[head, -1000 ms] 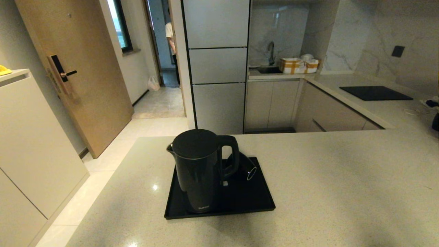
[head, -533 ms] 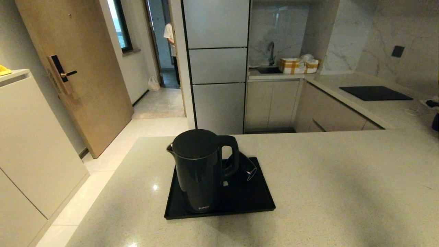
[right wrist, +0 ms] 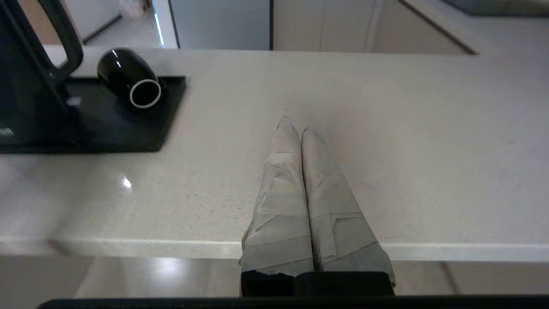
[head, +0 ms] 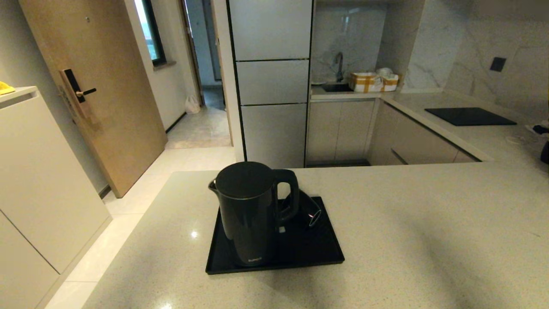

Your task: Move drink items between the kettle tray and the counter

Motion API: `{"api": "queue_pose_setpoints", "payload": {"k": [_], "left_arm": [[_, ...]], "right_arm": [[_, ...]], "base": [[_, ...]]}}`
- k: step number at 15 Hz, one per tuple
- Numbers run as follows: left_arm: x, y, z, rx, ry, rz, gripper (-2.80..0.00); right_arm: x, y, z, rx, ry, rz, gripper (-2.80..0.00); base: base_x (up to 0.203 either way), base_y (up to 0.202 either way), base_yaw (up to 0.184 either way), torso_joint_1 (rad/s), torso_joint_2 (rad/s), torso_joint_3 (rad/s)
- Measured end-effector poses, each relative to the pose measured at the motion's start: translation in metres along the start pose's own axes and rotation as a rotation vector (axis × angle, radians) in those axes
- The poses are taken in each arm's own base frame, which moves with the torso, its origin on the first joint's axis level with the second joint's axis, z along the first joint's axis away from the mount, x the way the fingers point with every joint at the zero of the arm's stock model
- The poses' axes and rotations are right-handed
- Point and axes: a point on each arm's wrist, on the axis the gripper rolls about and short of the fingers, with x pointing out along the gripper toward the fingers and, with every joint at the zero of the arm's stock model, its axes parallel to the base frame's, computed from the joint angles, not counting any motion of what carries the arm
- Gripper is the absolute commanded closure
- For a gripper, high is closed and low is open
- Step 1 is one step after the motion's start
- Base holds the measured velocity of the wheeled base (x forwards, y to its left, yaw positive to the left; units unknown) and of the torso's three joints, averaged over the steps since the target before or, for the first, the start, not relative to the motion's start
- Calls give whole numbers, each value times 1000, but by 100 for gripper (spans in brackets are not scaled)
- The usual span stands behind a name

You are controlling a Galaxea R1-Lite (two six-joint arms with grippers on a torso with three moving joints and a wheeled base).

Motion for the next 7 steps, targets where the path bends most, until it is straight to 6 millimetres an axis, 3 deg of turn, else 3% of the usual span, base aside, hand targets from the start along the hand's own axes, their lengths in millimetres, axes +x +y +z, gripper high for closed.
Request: {"api": "queue_pose_setpoints", "payload": {"k": [7], "left_arm": [[0,0,0,0,0,0,0]], "right_arm": [[0,0,-1,28,3,-7,0]], "base": [[0,0,0,0,0,0]]}}
